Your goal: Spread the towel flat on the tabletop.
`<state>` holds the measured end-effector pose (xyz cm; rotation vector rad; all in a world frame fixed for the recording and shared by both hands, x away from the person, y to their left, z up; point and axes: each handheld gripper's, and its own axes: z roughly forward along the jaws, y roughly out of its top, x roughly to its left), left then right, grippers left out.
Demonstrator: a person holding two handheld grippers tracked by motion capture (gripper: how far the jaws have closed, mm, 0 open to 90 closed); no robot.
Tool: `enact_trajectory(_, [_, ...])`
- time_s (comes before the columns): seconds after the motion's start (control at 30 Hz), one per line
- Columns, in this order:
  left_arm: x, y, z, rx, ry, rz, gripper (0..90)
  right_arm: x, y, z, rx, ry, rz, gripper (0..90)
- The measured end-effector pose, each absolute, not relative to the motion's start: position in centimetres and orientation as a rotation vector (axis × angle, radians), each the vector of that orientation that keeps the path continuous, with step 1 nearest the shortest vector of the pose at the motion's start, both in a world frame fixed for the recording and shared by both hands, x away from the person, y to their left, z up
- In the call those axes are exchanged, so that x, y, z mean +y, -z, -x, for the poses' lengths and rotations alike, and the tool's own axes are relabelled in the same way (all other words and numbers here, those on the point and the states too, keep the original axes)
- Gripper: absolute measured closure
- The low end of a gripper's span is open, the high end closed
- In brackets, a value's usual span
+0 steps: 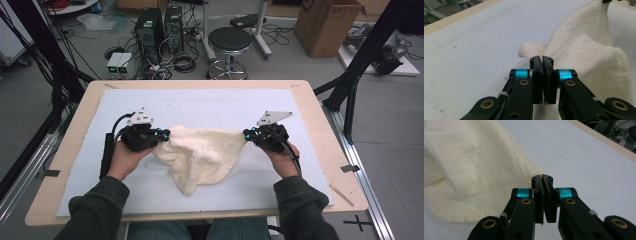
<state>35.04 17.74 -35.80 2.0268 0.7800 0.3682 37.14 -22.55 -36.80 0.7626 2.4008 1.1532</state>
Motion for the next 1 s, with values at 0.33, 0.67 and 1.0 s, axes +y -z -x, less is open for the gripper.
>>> enact_trajectory(0.33, [18.2, 36.0, -39.2, 0.946, -0.5, -1.884, 86.1, -20.7, 34.6, -41.3, 2.411, -1.016, -0.678, 88.0])
enact_trajectory(0.67, [17.9, 36.9, -41.7, 1.01, -0.481, -1.859, 63.4, -20.4, 34.1, -46.1, 2.355, -1.091, -0.887, 62.5])
enact_trajectory(1.0, [19.2, 41.5, -37.0, 0.925, -0.356, -2.007, 50.4, -16.4, 39.7, -38.2, 2.562, -1.254, -0.688, 59.3])
